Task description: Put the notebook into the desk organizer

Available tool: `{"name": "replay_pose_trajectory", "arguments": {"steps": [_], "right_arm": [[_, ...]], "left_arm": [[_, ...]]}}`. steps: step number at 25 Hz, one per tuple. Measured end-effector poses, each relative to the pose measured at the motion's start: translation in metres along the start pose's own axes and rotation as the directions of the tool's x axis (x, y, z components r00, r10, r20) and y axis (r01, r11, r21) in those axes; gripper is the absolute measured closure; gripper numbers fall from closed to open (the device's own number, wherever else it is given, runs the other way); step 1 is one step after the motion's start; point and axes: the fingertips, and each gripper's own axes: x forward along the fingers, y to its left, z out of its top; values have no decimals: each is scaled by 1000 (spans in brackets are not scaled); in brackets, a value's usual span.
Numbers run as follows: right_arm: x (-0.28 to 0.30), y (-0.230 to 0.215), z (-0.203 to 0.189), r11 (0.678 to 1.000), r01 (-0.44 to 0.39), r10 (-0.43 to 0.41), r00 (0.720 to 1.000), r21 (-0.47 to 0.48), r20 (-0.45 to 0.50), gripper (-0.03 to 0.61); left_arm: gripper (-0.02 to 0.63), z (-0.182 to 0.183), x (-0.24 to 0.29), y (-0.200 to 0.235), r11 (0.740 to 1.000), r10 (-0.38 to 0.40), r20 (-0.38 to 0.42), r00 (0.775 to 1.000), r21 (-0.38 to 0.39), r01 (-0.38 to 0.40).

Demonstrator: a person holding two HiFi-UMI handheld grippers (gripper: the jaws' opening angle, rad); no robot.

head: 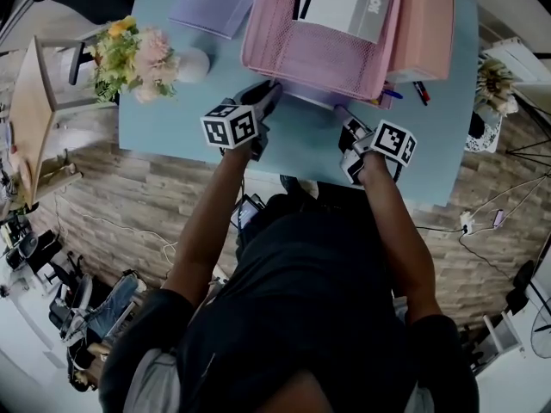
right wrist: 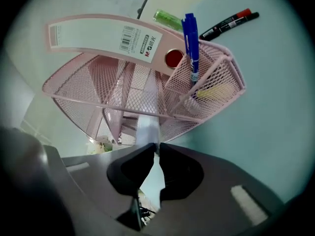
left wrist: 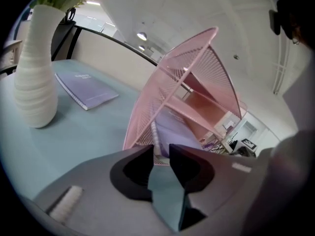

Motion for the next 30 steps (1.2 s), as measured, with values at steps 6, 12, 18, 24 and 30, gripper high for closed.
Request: {"name": "replay_pose_trajectory", "arguments": {"steps": [6, 12, 18, 24, 30], "right_arm": [[-3, 6, 21, 1000, -10, 10, 997, 6, 71, 546], [-6, 6, 28, 1000, -20, 18, 994, 21, 105, 543], [-22, 9, 26, 999, 26, -21, 991, -38, 133, 505], [-41, 22, 17, 997, 27, -15, 990, -79, 140, 505], [-69, 50, 7, 986, 49, -24, 987, -156, 160, 506]], "left_arm": [[459, 4, -15, 0, 1000, 13, 18, 1000, 19, -13], [459, 3, -31, -1, 1000, 17, 28, 999, 25, -18], [459, 5, -46, -13, 998, -13, 32, 999, 64, 11], [459, 3, -75, -27, 986, -37, 5, 999, 164, 36], [459, 3, -99, -42, 968, -59, -2, 998, 244, 58]]}}
